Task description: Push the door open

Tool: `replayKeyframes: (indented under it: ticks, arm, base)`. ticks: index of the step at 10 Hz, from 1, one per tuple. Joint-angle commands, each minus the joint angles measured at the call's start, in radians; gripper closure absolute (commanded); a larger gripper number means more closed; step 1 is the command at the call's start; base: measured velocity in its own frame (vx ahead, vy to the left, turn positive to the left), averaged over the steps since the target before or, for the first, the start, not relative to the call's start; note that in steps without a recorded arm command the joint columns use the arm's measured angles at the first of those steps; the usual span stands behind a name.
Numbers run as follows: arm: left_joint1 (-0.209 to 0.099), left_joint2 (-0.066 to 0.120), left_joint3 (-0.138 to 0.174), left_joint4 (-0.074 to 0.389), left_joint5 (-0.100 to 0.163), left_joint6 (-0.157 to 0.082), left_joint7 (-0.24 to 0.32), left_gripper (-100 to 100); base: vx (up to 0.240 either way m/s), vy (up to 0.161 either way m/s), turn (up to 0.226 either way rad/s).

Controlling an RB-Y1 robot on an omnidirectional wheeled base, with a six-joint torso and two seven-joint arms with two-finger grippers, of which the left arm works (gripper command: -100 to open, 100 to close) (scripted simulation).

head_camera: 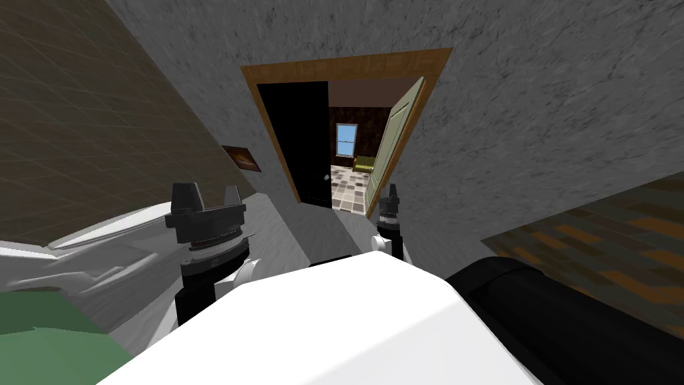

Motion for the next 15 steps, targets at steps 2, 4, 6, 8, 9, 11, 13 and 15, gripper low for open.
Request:
replayKeyframes:
  ticks: [2,4,6,8,9,11,13,15]
  arm:
    - [-0.016,0.009,-0.006,0.05,0.025,-0.008,0.033,-100]
    - [-0.031,0.016,-0.011,0.094,0.048,-0.015,0.062,-100]
    - [-0.045,0.022,-0.016,0.138,0.07,-0.022,0.091,-100]
    - [-0.061,0.028,-0.022,0.187,0.095,-0.03,0.124,-100]
    - [-0.072,0.032,-0.026,0.224,0.114,-0.036,0.148,-100]
    - [-0.084,0.035,-0.03,0.261,0.132,-0.042,0.172,-100]
    - [-0.098,0.038,-0.035,0.303,0.154,-0.049,0.2,-100]
    - [-0.112,0.042,-0.04,0.346,0.176,-0.056,0.228,-100]
  base:
    - [0.124,0.031,-0.129]
    - [0.105,0.027,-0.123]
    - [0.103,0.03,-0.111]
    - [0.134,0.042,-0.142]
    - [0.125,0.038,-0.181]
    - [0.119,0.037,-0.109]
    - [0.085,0.052,-0.117]
    - [0.086,0.042,-0.115]
